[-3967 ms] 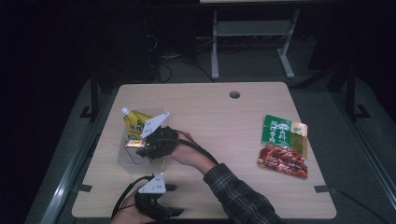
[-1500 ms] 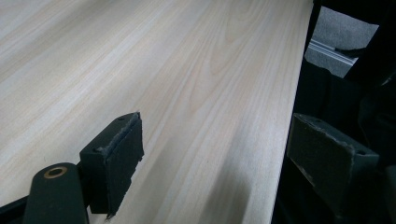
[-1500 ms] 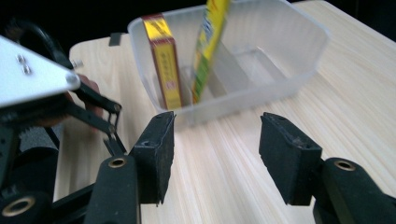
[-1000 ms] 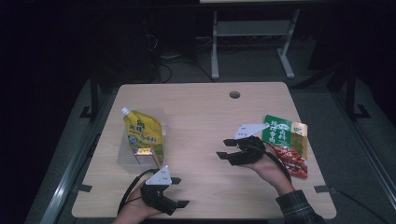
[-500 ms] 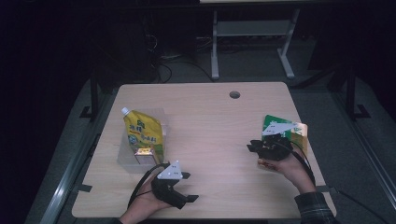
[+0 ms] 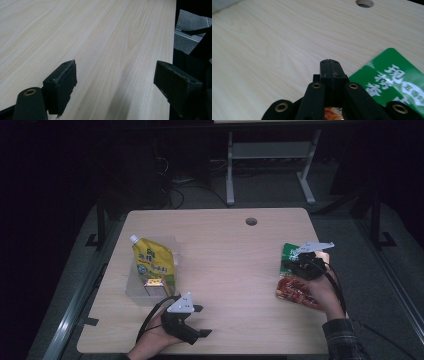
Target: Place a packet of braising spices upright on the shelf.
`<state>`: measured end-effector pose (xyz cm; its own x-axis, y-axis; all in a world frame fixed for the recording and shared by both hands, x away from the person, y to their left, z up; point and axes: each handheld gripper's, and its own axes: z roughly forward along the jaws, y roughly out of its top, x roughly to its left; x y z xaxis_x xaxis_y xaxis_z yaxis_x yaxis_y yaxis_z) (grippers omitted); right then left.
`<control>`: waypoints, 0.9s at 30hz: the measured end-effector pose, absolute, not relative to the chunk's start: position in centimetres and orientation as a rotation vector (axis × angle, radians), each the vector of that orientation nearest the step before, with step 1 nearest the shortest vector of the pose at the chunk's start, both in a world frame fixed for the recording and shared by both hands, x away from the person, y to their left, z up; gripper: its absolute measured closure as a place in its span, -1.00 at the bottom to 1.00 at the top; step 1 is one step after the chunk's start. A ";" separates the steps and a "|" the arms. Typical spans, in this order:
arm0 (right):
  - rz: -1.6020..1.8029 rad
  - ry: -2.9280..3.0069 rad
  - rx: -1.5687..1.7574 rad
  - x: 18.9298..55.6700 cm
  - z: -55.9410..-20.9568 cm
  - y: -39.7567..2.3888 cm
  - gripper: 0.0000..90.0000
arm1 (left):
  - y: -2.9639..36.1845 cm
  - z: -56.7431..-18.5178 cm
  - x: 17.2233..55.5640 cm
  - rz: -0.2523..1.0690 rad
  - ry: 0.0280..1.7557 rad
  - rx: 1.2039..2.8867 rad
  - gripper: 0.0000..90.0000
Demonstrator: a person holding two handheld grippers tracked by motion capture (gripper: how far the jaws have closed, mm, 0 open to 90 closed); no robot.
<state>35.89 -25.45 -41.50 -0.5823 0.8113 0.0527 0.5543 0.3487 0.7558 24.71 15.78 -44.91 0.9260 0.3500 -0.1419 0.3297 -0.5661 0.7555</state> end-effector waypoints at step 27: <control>0.768 2.118 1.519 39.5 -45.6 -34.1 1.00 | 15.6 -45.1 24.7 0.019 0.478 2.229 -0.58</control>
<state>39.46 -34.12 -45.57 -0.3141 0.9492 -0.0188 0.7168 0.2501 0.6509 24.70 15.63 -45.08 0.9275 0.3446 -0.1452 0.3317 -0.5789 0.7449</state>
